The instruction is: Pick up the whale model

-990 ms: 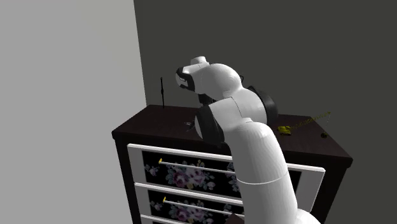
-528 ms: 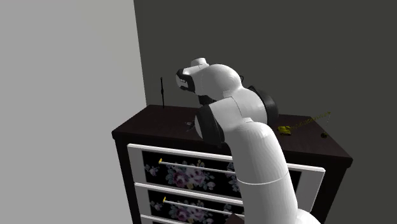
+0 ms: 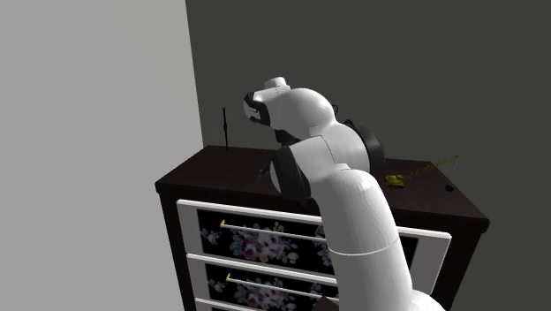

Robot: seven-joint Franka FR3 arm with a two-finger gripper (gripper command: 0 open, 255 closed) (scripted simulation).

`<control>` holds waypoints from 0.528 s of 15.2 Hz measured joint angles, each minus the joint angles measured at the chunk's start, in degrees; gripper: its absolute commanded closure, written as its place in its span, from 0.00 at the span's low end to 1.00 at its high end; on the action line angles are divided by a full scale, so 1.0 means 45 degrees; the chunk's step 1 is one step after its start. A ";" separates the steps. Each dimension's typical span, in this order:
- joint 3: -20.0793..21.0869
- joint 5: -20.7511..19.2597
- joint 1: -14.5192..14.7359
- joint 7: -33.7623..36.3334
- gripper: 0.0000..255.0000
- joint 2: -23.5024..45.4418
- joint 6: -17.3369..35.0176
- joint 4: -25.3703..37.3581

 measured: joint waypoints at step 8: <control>-0.0003 0.0197 -0.0420 -0.0233 1.00 0.0508 -0.1663 0.2191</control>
